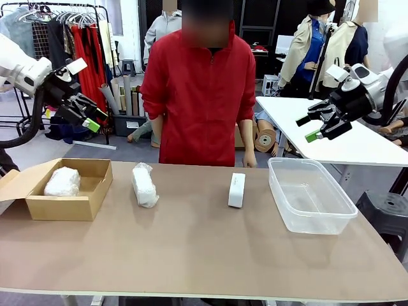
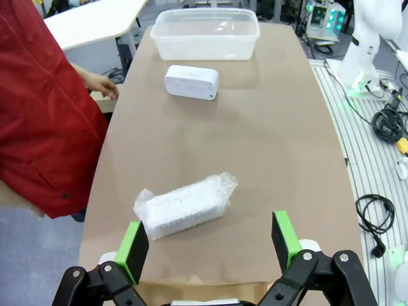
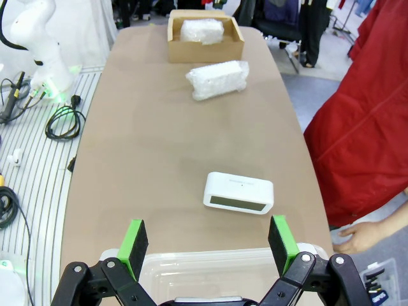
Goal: Separate and place wrapped and unwrapped clocks.
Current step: Pick up the Digital clock indicated by the person.
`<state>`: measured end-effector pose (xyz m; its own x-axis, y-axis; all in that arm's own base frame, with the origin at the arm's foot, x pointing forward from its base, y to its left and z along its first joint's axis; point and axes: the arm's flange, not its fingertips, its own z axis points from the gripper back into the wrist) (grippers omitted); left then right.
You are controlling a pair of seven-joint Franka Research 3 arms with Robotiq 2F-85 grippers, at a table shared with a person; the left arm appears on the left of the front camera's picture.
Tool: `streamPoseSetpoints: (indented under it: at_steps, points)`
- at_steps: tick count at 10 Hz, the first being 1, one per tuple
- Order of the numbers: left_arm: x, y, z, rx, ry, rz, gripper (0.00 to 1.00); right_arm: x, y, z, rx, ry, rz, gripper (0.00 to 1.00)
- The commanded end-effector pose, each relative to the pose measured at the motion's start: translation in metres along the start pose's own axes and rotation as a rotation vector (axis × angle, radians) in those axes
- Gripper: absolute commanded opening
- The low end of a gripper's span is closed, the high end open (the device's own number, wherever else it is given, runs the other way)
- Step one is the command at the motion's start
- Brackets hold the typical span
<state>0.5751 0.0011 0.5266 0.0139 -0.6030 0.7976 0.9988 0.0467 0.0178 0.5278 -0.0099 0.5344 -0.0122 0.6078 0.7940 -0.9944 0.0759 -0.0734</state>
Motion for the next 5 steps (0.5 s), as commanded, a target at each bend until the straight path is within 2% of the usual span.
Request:
streamPoseSetpoints:
  at_steps: [1, 5]
  points:
    - [0.0019, -0.0009, 0.0015, 0.002, 0.000, -0.003, 1.00, 0.0013, 0.0004, 0.0007, -0.001, 0.000, 0.002, 1.00]
    - [0.0019, -0.0009, 0.0015, 0.002, 0.000, -0.003, 1.00, 0.0013, 0.0004, 0.0007, -0.001, 0.000, 0.002, 1.00]
